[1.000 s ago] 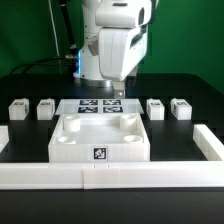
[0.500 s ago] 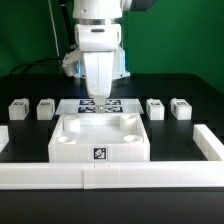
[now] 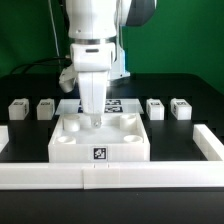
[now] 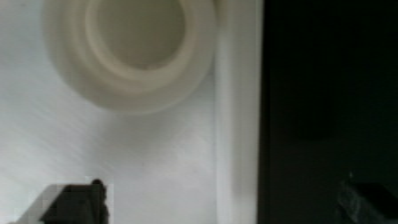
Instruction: Assemble square table
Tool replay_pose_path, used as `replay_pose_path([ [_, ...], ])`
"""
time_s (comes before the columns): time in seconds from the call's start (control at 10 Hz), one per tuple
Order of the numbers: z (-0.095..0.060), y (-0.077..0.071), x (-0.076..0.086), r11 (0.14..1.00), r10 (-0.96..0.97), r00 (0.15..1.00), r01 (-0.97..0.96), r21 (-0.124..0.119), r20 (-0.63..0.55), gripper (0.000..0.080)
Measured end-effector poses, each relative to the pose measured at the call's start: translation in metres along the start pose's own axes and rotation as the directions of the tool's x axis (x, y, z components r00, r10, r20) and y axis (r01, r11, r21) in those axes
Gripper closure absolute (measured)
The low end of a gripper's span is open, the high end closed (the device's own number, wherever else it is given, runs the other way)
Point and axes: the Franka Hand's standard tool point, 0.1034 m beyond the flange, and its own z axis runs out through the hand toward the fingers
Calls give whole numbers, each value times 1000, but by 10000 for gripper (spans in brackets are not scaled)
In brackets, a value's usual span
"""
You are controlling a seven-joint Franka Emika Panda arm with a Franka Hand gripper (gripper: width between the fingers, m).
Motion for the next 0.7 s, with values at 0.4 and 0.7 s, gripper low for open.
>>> replay_pose_path([
  [0.4,2,-2,0,1000,4,1000,-4,5,-1,244],
  [0.7,2,-2,0,1000,4,1000,-4,5,-1,580],
])
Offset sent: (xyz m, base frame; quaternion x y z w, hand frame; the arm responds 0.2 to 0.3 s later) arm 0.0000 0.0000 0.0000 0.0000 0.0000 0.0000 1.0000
